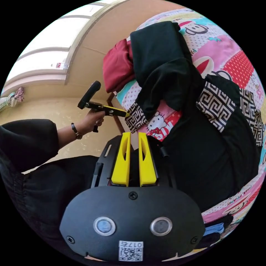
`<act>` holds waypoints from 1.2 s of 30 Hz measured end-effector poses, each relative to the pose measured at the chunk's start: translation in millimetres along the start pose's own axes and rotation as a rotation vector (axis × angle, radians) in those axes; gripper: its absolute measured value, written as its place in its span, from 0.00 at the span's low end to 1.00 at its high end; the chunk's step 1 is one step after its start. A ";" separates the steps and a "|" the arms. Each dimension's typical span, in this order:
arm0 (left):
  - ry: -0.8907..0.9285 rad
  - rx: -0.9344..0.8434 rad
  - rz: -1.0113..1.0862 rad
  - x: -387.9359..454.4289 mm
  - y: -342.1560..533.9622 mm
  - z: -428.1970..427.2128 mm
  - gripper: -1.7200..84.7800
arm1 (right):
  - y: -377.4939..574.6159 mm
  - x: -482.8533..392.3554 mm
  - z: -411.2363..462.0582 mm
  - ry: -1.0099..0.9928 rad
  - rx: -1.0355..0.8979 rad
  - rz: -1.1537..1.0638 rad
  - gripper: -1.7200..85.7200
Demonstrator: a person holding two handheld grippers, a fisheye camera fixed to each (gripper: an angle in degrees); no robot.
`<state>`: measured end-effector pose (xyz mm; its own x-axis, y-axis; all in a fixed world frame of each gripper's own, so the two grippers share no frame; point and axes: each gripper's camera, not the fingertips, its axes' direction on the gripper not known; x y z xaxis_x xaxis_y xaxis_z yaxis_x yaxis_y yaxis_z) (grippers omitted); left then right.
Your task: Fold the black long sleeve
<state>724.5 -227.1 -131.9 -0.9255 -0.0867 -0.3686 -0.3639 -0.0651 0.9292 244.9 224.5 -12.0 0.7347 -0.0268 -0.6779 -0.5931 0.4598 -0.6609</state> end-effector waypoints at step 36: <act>0.104 0.029 0.217 229.0 -39.7 7.3 0.15 | 235.4 330.4 -200.3 0.139 0.448 0.870 0.06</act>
<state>526.2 -237.1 -253.0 -0.9672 -0.1980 -0.1593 -0.1614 -0.0056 0.9869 282.1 146.1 -456.1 0.0394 0.3897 -0.9201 -0.7074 0.6612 0.2498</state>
